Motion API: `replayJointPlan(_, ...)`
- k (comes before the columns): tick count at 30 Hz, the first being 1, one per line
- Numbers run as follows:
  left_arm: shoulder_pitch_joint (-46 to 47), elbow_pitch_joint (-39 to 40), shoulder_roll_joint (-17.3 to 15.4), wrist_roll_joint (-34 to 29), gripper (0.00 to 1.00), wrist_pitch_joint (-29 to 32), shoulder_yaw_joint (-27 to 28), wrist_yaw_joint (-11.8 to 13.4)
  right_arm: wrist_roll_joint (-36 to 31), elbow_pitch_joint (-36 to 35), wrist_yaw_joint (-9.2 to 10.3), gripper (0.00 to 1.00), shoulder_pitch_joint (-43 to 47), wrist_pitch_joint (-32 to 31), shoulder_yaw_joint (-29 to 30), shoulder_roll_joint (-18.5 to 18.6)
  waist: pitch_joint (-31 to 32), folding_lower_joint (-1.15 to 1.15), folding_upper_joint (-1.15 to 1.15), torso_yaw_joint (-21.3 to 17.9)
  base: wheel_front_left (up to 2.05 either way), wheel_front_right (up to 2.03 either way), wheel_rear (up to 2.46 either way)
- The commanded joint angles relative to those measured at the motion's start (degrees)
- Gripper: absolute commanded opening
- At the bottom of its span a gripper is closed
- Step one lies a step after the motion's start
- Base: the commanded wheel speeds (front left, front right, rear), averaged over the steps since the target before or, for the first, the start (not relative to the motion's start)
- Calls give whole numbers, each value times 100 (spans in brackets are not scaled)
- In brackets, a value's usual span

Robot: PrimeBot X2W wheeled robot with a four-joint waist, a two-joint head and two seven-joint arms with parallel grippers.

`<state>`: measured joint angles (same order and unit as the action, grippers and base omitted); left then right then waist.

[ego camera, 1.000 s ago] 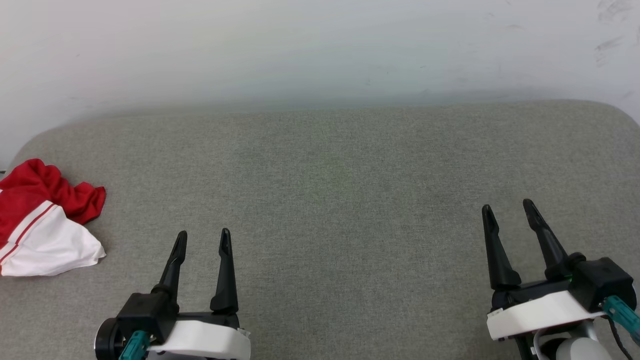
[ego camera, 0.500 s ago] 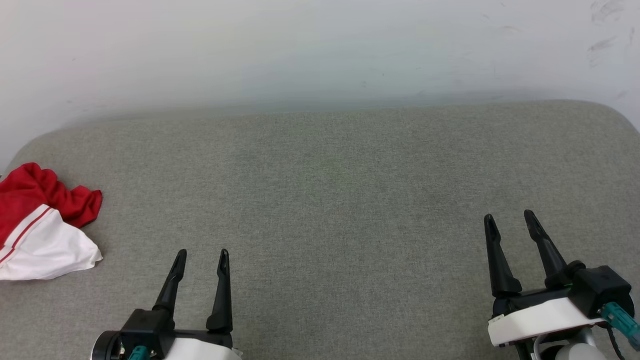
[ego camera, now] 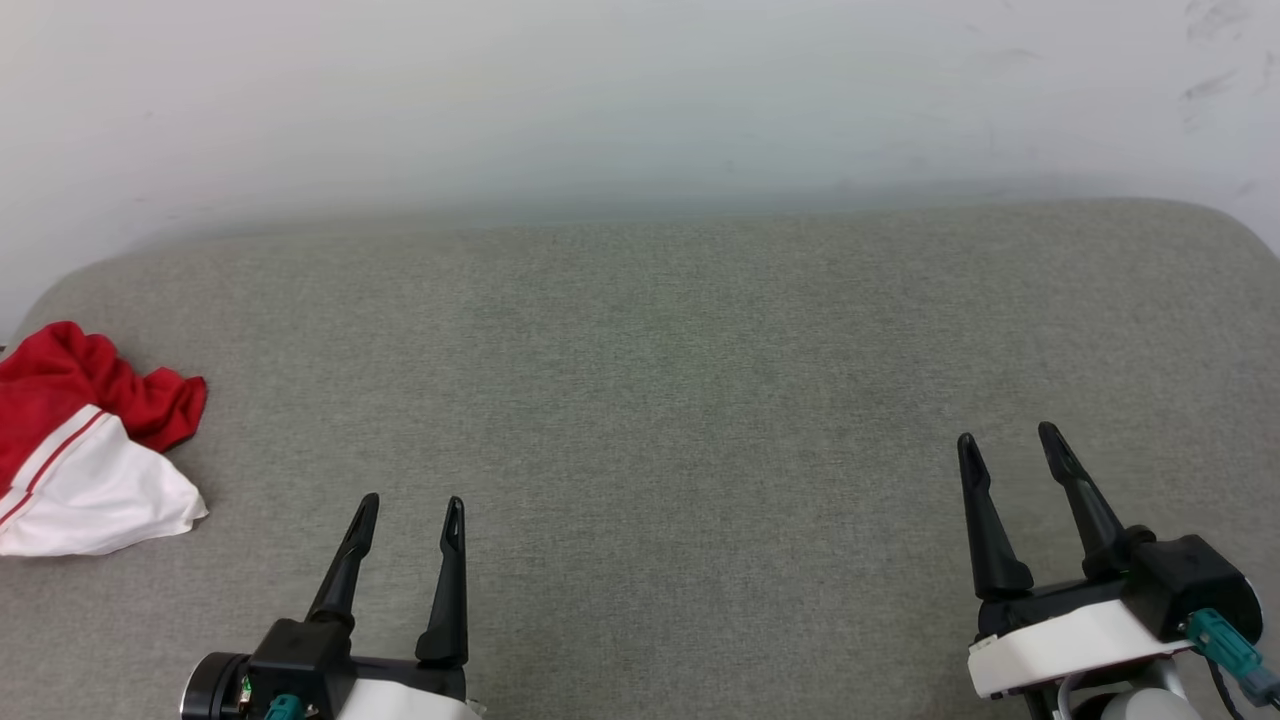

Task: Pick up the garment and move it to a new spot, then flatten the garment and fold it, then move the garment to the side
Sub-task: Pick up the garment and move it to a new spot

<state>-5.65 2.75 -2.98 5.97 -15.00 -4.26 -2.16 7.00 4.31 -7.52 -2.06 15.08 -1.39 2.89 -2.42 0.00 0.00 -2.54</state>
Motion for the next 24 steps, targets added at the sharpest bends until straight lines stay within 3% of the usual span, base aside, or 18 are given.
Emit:
replayJointPlan(1,-30,12,13,21,100,-28,12,-11,18,25,6,100,71,15,-18,-3,11,0,0,49,0,0,0)
replayJointPlan(12,-116,-53,13,-10,100,-22,115,62,-10,99,6,100,130,14,-218,-4,100,0,0,466,0,0,0)
replayJointPlan(24,-226,-67,14,-48,100,-22,242,59,6,208,6,100,248,14,-489,-4,235,0,0,1372,0,0,0)
